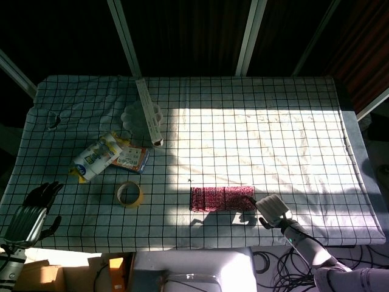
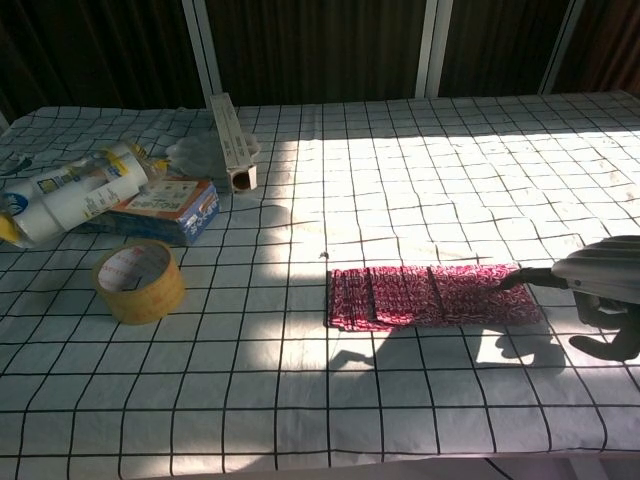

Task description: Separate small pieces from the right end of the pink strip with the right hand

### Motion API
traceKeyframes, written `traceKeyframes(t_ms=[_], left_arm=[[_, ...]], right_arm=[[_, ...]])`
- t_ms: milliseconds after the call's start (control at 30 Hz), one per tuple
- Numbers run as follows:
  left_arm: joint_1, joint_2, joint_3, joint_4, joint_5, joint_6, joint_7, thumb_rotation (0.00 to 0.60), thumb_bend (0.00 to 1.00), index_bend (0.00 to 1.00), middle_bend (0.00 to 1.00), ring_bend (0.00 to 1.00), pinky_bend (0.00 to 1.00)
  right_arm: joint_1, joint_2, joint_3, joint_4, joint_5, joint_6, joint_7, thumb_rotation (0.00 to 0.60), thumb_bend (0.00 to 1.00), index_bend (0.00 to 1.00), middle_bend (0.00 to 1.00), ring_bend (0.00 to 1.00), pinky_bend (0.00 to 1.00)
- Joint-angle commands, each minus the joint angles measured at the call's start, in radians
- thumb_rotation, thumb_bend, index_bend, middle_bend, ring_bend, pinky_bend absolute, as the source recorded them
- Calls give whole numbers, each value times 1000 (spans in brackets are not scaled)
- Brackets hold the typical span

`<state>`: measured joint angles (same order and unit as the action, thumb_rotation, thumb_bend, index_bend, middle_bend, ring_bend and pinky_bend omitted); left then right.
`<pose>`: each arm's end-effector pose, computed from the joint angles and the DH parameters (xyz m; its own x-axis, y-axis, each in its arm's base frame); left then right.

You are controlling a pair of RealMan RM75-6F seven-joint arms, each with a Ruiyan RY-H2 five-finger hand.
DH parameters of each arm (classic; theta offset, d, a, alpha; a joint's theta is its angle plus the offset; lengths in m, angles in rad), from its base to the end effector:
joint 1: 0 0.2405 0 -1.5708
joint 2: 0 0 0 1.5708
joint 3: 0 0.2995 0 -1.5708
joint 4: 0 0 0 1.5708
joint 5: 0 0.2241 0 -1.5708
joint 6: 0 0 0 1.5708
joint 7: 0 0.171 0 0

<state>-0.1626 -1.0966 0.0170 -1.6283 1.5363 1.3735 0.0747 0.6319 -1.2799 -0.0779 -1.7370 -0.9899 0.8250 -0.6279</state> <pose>-0.3459 0.2221 0.1415 0.4849 0.1379 0.8636 0.8736 -0.1235 -0.4708 -0.2766 -0.2988 -0.0093 0.6856 -0.5232 0.5062 -0.7242 -0.4199 0.5470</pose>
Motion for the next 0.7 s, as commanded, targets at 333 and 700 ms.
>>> traceKeyframes(t_ms=[333,700], left_arm=[[8,1,3,2,5,12,-2,600,405,0,61,35,119],[6,-6,2,-1,-4,1,15,600,404,0,61,35,117]], right_arm=[[-2,10,-27,30,30,25,15,600,436,123,964,946,924],[-57,67,-55,113,3,56,97,600,436,146,964,946,924]])
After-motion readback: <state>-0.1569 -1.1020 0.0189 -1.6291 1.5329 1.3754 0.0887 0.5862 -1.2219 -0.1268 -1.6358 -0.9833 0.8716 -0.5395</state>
